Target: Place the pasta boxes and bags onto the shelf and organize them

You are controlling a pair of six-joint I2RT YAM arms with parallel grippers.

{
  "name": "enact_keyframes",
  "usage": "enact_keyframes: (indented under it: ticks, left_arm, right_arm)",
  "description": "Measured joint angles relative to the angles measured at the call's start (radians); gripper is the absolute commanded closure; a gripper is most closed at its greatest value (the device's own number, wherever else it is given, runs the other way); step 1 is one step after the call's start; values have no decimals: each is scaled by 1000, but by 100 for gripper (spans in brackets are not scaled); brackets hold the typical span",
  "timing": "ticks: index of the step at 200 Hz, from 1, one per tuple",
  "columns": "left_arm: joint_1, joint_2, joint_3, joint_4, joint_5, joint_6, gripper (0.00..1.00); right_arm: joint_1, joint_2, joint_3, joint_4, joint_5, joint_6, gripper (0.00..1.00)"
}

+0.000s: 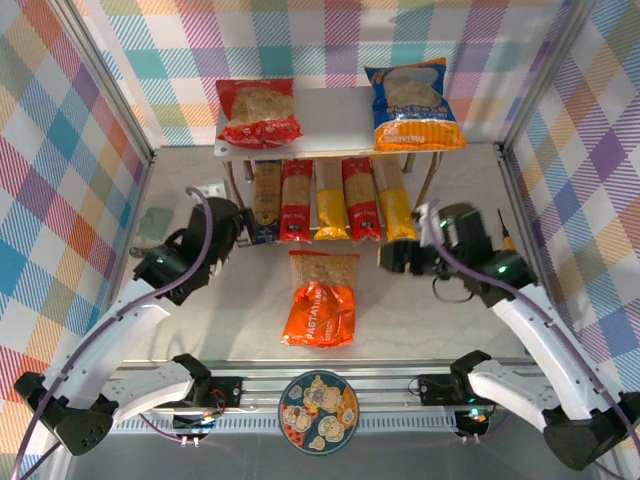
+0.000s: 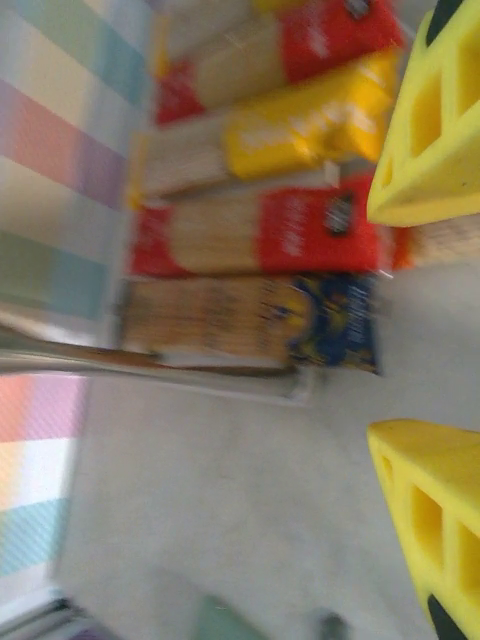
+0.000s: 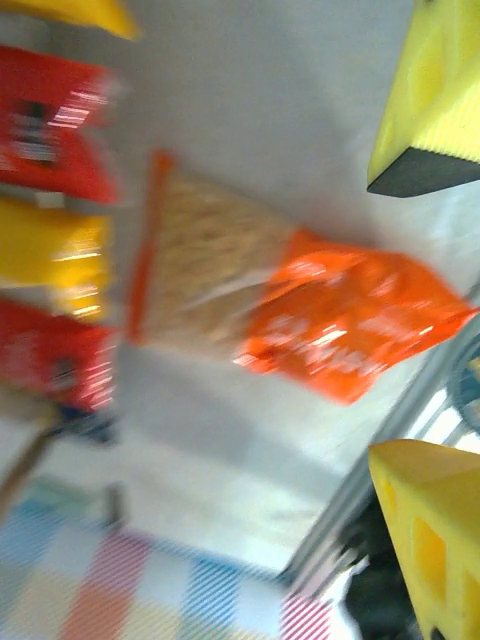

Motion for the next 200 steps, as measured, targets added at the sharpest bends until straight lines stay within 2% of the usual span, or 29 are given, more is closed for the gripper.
enact_keyframes:
  ticks: [32, 40, 68, 100, 131, 160, 200]
  left_arm:
    - [-90, 6, -162, -107, 24, -102, 50]
    - [-106, 9, -191, -122, 32, -129, 49]
    - [-121, 25, -314, -104, 96, -228, 44]
    - [-121, 86, -466, -14, 197, -312, 41]
    - [-121, 140, -515, 61, 270, -357, 38]
    - [-121, 137, -512, 97, 282, -360, 35]
    - [-121, 109, -511, 96, 280, -360, 33]
  right_arm:
    - [236, 63, -133, 18, 109, 83, 30]
    - [286, 95, -133, 37, 137, 100, 25]
    - [394, 235, -98, 111, 212, 140, 21]
    - [436, 431, 2, 181, 262, 160, 16]
    - [443, 576, 66, 209, 287, 191, 11]
    - [445, 667, 98, 209, 314, 231, 0]
    - [455, 760, 143, 208, 330, 266, 0]
